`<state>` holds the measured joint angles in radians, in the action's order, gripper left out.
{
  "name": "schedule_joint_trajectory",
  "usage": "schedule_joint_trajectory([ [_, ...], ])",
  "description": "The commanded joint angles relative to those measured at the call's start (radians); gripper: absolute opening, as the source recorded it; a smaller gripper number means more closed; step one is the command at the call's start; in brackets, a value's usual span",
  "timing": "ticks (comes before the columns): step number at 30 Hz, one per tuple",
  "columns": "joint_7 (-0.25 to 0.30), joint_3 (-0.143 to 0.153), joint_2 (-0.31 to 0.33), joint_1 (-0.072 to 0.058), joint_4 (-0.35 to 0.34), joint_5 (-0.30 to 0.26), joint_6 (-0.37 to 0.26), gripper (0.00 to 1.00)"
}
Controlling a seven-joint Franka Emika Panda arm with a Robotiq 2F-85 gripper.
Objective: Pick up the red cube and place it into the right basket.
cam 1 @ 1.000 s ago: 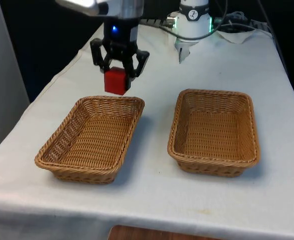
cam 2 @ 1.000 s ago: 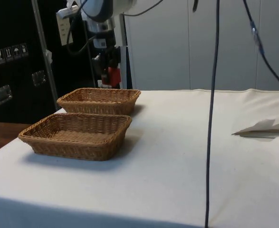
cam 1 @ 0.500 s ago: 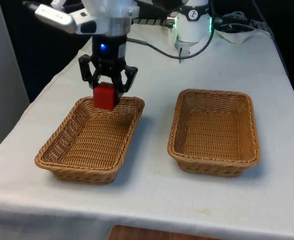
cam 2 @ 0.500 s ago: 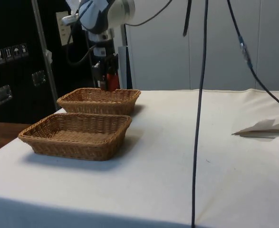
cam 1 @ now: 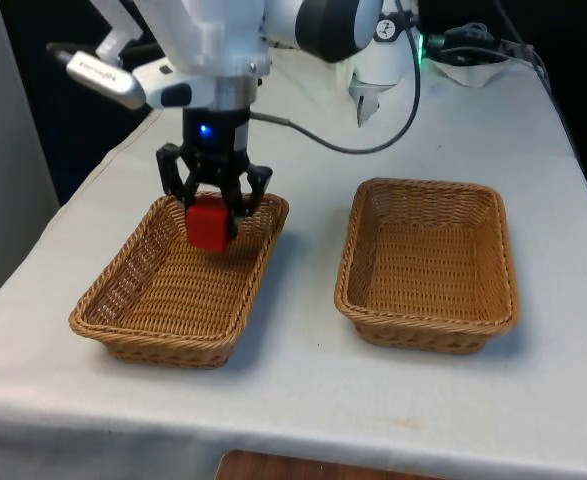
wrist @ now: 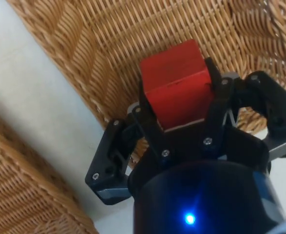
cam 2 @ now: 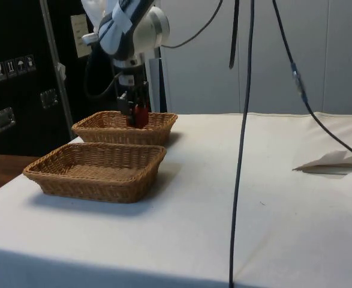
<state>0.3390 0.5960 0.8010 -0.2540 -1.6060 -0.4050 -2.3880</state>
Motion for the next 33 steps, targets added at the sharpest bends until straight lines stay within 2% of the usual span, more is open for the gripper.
schedule_joint_trajectory([
  [1,0.011,-0.011,0.006,0.009,0.004,-0.011,-0.010,0.03],
  [8,0.036,-0.016,0.041,0.007,0.003,-0.045,-0.045,0.03],
  [9,0.026,-0.005,0.036,0.000,0.000,-0.035,-0.031,0.03],
  [10,0.039,-0.015,0.043,0.007,0.003,-0.048,-0.046,0.03],
  [16,0.050,-0.014,0.046,0.008,0.002,-0.053,-0.053,0.04],
  [17,0.051,-0.013,0.046,0.008,0.002,-0.053,-0.054,0.10],
  [18,0.041,-0.005,0.048,0.001,0.001,-0.045,-0.048,0.18],
  [19,0.052,-0.013,0.046,0.008,0.002,-0.053,-0.054,0.18],
  [20,0.053,-0.013,0.046,0.008,0.002,-0.053,-0.054,0.27],
  [24,0.055,-0.013,0.046,0.008,0.002,-0.054,-0.054,0.66],
  [25,0.056,-0.013,0.046,0.009,0.002,-0.054,-0.054,0.86],
  [26,0.056,-0.013,0.047,0.009,0.002,-0.054,-0.054,0.97],
  [27,0.056,-0.013,0.047,0.009,0.002,-0.055,-0.054,1.00],
  [28,0.046,-0.004,0.048,0.001,0.001,-0.046,-0.048,1.00],
  [29,0.056,-0.013,0.047,0.009,0.002,-0.055,-0.054,1.00],
  [33,0.057,-0.013,0.047,0.009,0.002,-0.055,-0.054,1.00],
])
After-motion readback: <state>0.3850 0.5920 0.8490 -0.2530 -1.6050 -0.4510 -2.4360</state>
